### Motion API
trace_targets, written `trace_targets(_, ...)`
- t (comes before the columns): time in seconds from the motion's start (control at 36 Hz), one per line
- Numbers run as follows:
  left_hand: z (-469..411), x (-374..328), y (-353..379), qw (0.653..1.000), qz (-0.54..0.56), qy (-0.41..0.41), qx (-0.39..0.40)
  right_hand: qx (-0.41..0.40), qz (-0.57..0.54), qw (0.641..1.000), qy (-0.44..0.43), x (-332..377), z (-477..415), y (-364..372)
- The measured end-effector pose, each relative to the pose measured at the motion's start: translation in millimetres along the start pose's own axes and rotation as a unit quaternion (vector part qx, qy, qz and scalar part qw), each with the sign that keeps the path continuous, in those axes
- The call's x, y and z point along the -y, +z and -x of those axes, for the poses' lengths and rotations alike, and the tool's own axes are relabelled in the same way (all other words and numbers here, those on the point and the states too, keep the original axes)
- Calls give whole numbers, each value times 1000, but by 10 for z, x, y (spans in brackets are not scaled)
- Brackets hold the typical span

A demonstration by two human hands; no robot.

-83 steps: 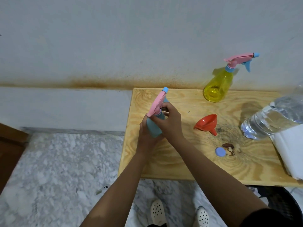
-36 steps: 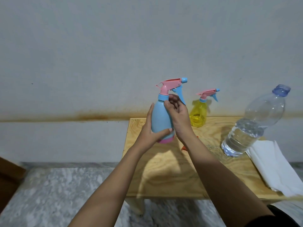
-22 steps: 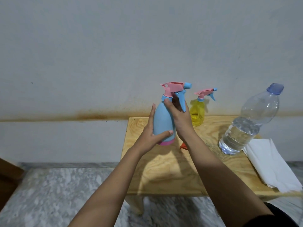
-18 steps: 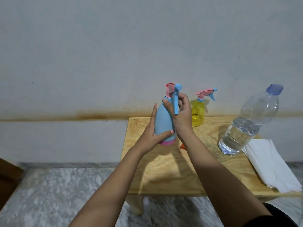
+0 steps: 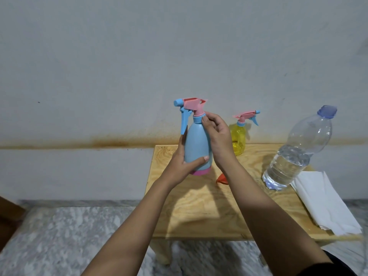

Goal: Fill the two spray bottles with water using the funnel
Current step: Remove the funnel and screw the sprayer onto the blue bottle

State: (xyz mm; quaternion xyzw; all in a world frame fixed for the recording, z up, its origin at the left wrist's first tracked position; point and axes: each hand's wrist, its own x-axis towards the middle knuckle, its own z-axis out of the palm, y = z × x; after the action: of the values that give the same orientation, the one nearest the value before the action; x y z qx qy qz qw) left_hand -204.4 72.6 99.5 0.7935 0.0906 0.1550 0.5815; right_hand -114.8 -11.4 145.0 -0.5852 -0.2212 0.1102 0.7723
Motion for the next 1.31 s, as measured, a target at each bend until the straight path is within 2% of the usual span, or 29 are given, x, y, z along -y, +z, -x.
trace_targets(0.25,17,-59,-59,1000,-6,-1,3,28,-79,996,32,54,-5,-47)
trace_targets(0.56,44,43,22,998,-47,14,-26,32,29,999,16,77,-16,-73)
trace_targets(0.69,18,62,59,998,-53,23,-26,1,-5,1000,15,37,3,-87)
trace_targets(0.83,6,56,64,999,-39,29,-16,39,-70,996,29,94,14,-132)
trace_targets(0.89,5,51,68,999,-36,26,-14,43,-62,996,38,116,3,-162)
trace_targets(0.97,3,52,83,999,-42,22,-17,23,-19,999,40,139,-20,-196)
trace_targets(1.14,-9,99,121,997,-71,18,-29,-63,82,994,-35,106,-42,-181)
trace_targets(1.22,-16,119,156,996,-84,17,-30,-101,97,990,-29,68,-43,-139)
trace_targets(1.31,-31,141,175,995,-88,18,-37,-104,108,989,-19,45,-26,-109)
